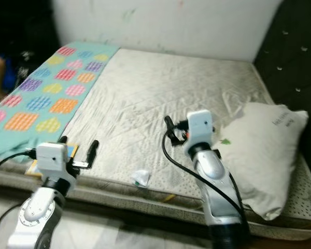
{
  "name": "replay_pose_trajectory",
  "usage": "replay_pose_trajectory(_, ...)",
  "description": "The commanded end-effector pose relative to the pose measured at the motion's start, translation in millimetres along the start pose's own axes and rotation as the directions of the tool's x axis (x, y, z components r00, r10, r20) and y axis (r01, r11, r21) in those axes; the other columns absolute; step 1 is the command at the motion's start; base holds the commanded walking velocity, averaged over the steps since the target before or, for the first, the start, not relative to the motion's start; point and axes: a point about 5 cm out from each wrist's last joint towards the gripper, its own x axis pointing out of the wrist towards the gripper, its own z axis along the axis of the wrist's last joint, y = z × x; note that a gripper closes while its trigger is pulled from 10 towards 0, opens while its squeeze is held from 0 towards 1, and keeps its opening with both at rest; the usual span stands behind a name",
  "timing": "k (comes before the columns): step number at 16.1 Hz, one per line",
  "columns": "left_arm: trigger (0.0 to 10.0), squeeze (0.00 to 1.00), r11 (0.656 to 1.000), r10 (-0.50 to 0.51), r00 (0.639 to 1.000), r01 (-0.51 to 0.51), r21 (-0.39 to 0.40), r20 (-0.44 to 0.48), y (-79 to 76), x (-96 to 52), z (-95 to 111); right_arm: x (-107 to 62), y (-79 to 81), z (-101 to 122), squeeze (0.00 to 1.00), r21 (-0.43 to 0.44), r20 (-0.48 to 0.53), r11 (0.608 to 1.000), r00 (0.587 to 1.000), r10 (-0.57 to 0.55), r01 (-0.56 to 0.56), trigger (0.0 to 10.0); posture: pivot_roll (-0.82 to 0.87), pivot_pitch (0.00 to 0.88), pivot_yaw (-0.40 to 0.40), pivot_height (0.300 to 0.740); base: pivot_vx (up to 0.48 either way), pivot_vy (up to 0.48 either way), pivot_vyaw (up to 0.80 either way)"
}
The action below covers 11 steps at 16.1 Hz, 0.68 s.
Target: Clean up the room
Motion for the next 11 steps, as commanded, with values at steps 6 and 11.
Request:
replay_pose_trajectory(6,10.0,0.0,0.998,-0.056,0.998,0.056,-0.008,0.034,-4.0,1.6,4.7,2.1,-4.6,0.8,0.0,-0.059,0.009,0.997,0.999,-0.048,0.048,10.0,0.04,0.005,-0.084,0.74,0.0,0.0,0.0)
replay_pose_trajectory(11,10.0,0.0,0.998,-0.058,0.998,0.058,-0.012,0.036,-4.0,1.6,4.8,-0.2,5.9,2.7,0.0,-0.103,0.045,0.994,0.998,0.046,-0.041,10.0,0.04,0.011,-0.084,0.74,0.0,0.0,0.0)
